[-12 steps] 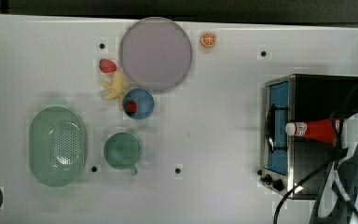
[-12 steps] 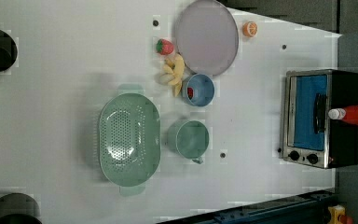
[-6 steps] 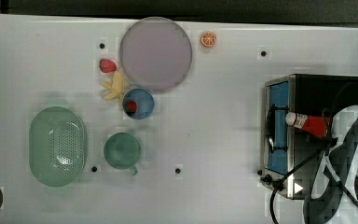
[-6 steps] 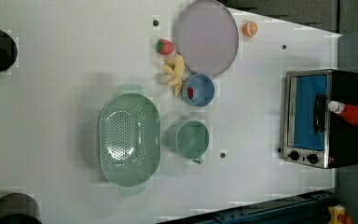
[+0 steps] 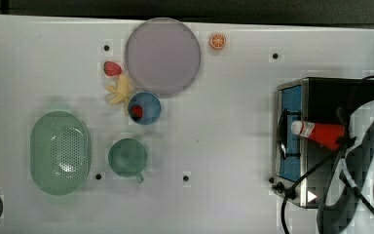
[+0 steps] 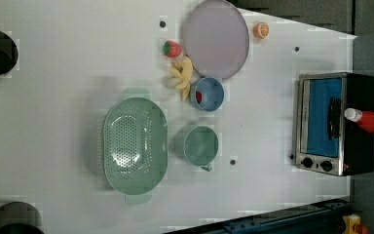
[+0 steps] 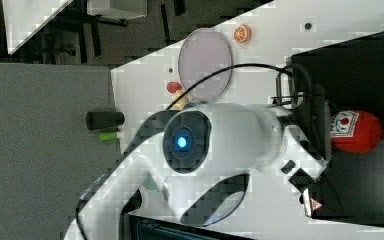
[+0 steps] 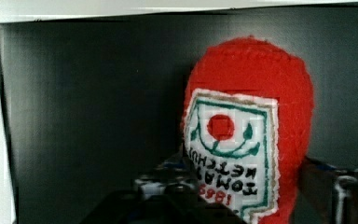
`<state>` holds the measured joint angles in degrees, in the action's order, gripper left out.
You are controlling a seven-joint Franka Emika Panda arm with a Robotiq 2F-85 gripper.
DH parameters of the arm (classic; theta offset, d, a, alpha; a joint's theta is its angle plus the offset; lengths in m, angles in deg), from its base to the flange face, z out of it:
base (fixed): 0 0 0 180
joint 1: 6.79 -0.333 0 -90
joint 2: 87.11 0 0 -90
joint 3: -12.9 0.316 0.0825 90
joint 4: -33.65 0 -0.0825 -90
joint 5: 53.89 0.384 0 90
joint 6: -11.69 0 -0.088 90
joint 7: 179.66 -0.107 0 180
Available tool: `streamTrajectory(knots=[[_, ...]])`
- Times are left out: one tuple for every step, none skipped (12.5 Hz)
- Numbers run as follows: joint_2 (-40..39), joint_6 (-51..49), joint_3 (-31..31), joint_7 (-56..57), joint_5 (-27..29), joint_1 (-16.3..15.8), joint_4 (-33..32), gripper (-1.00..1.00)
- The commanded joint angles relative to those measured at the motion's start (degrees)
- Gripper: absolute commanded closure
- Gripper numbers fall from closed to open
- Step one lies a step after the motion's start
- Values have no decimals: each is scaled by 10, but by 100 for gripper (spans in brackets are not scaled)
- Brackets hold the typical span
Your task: Pick Ketchup from oven and place it on table.
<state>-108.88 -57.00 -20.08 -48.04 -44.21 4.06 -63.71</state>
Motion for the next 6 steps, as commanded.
streamTrajectory(knots=[[87, -52, 34, 21, 1, -47, 93, -27], [96, -58, 50, 21, -5, -59, 96, -26], [105, -66, 68, 21, -6, -71, 96, -27], [111, -77, 87, 21, -6, -81, 96, -26], [116, -89, 112, 21, -6, -92, 95, -27], [116, -100, 133, 21, -6, -99, 95, -27]])
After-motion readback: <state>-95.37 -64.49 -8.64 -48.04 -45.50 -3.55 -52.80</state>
